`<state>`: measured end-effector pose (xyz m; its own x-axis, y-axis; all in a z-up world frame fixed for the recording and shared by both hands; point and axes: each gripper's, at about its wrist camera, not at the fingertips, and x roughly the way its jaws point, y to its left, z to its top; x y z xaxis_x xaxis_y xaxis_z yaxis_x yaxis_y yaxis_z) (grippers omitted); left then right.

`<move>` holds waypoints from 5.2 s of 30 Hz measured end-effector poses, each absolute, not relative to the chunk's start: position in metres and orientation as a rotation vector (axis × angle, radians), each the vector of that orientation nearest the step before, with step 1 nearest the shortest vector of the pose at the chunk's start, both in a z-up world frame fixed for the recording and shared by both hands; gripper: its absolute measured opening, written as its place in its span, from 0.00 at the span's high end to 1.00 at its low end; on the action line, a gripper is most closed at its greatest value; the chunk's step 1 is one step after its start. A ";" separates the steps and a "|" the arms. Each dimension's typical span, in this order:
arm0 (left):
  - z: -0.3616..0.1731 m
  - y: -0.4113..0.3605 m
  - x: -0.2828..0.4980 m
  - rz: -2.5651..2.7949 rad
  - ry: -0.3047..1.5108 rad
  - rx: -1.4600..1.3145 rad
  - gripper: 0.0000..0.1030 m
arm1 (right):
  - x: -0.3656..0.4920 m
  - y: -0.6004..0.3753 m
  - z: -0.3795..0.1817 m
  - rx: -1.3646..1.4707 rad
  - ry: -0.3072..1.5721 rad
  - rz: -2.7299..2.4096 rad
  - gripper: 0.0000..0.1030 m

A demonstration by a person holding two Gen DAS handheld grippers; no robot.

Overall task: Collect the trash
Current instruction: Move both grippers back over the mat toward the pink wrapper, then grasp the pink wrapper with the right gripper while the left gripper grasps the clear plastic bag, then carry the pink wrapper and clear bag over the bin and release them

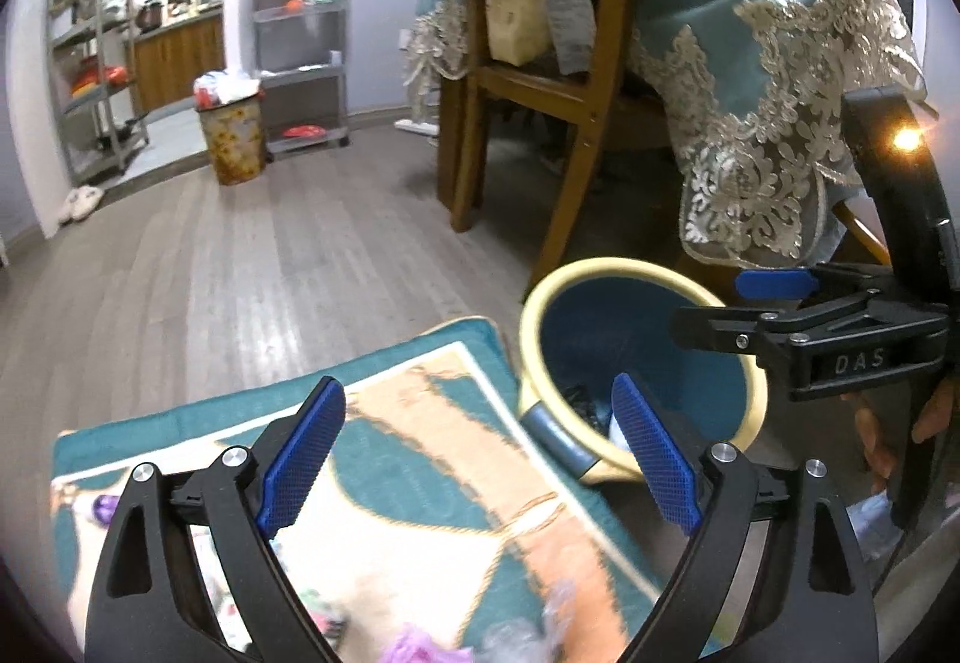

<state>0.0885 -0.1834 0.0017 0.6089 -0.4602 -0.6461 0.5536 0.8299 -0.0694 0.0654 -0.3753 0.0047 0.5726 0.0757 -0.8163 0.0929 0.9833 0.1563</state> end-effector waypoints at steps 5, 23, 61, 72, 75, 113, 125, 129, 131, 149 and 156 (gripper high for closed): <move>0.010 -0.149 0.084 -0.548 0.692 0.145 0.12 | 0.073 -0.349 0.005 0.148 0.968 0.020 0.06; 0.018 -0.007 0.077 -0.337 0.702 0.070 0.12 | 0.097 -0.253 -0.010 0.043 1.004 0.138 0.06; -0.007 -0.009 0.074 -0.377 0.789 0.140 0.12 | 0.070 -0.243 -0.036 0.238 1.116 0.250 0.93; -0.050 -0.097 0.039 -0.606 0.883 0.300 0.12 | 0.079 -0.287 -0.002 0.191 0.993 0.125 0.93; -0.062 -0.113 0.029 -0.662 0.915 0.330 0.12 | 0.082 -0.291 -0.006 0.194 1.001 0.116 0.93; -0.021 -0.149 0.075 -0.615 0.848 0.239 0.72 | 0.066 -0.351 0.038 0.227 0.856 0.029 0.93; -0.007 -0.196 0.092 -0.637 0.785 0.163 0.72 | 0.047 -0.425 0.040 0.282 0.822 -0.097 0.93; -0.010 -0.221 0.093 -0.651 0.775 0.162 0.72 | 0.044 -0.444 0.034 0.266 0.832 -0.145 0.93; -0.012 -0.229 0.093 -0.660 0.778 0.161 0.72 | 0.041 -0.452 0.028 0.252 0.848 -0.170 0.93; -0.057 -0.309 0.092 -0.772 0.848 0.222 0.72 | 0.037 -0.482 -0.012 0.223 0.978 -0.276 0.93; -0.063 -0.317 0.096 -0.780 0.868 0.192 0.63 | 0.038 -0.480 -0.018 0.225 1.007 -0.270 0.91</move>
